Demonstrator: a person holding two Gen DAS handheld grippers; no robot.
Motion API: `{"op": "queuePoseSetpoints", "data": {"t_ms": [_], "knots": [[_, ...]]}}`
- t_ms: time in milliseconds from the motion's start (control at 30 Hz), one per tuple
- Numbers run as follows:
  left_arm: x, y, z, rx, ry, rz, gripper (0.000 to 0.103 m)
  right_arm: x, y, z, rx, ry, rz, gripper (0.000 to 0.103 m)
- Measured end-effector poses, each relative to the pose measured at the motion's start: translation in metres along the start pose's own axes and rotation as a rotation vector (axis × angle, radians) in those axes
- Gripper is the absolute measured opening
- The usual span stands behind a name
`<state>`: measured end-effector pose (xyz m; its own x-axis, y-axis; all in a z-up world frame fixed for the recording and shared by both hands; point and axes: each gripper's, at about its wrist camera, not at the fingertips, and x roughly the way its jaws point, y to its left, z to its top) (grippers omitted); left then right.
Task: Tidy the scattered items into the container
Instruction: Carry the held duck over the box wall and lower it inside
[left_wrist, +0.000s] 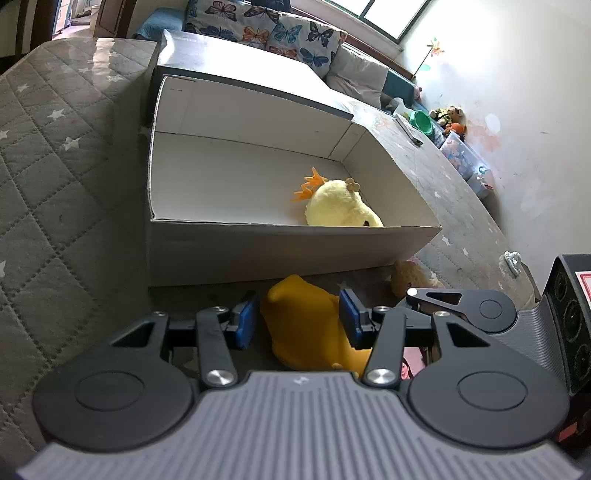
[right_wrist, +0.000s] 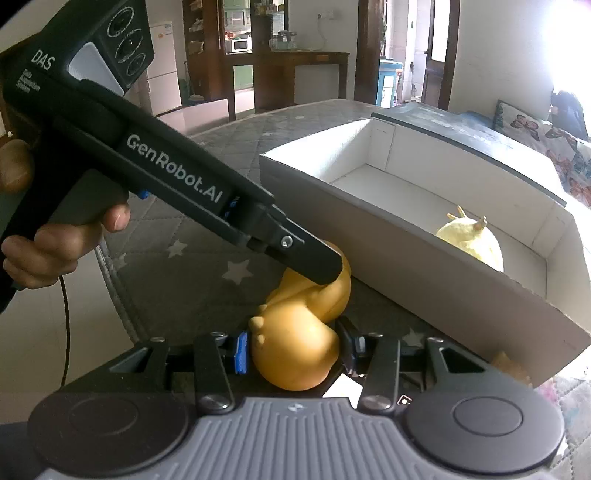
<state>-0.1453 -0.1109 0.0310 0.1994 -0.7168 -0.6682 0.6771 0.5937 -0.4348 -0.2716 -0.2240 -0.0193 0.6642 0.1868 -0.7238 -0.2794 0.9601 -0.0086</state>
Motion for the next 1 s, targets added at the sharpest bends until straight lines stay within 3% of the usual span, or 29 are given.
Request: {"op": "queuePoseSetpoints", "data": {"t_ms": [333,567,1000], "knots": [[0.0,0.0,-0.002,-0.001,-0.01,-0.003,0.049,0.001,0.005,0.0,0.003,-0.011,-0.014,0.046],[-0.008,0.003,0.0,-0.023,-0.02,-0.007,0.042,-0.003,0.007,0.001,-0.004,-0.018,-0.016,0.046],[-0.05,-0.027,0.025,0.038,-0.14,-0.02,0.042,-0.044,0.007,0.028,-0.062,-0.112,-0.037,0.046]]}}
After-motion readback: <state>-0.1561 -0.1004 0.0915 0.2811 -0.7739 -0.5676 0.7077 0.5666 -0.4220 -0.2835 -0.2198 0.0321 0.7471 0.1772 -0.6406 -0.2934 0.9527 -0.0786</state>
